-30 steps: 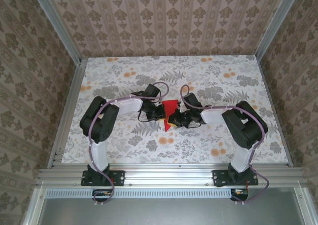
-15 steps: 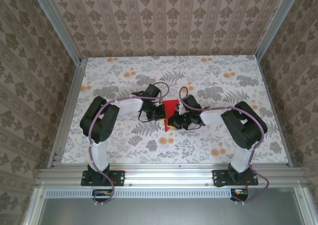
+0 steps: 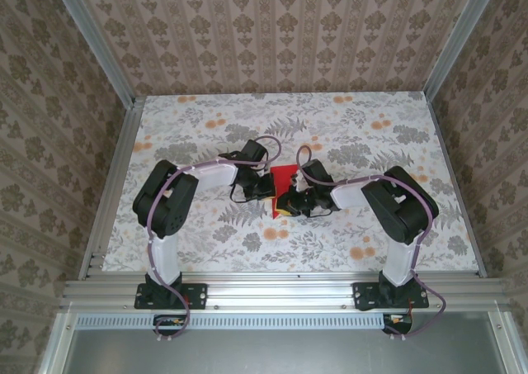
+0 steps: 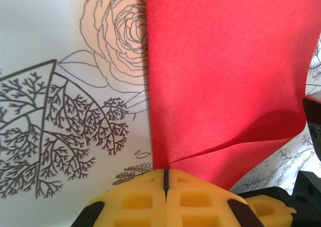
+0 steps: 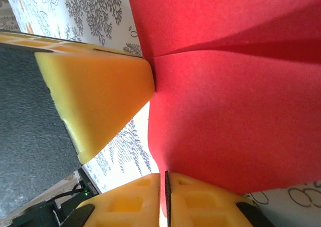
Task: Fold a paper plane with a square sheet of paper (pick it up from the middle)
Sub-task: Third fold the triangle at the center of the table.
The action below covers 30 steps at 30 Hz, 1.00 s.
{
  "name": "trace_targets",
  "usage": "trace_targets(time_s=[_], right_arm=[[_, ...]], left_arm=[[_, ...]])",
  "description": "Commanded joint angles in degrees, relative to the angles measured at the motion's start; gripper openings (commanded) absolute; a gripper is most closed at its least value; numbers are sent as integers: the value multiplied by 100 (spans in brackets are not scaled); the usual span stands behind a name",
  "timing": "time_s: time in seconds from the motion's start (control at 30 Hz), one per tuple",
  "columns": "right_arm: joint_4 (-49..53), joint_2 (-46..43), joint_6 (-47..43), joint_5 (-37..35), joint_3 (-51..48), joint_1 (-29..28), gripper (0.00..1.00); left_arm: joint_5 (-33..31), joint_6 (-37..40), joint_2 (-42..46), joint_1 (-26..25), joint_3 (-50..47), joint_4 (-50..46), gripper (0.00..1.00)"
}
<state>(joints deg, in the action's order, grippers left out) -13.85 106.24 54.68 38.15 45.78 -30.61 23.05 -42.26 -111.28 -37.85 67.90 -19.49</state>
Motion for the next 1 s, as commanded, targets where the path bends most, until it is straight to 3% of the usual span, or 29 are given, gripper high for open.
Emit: trace_targets(time_s=[0.0, 0.43, 0.97], right_arm=[[-303, -25, 79, 137, -162, -33, 14], [-334, -428, -64, 192, -344, -119, 16], [-373, -88, -71, 164, -185, -243, 16]], left_arm=[[-270, 34, -262, -43, -11, -265, 6], [-327, -1, -259, -48, -21, -293, 6], [-327, -13, -271, -48, 2, -317, 6]])
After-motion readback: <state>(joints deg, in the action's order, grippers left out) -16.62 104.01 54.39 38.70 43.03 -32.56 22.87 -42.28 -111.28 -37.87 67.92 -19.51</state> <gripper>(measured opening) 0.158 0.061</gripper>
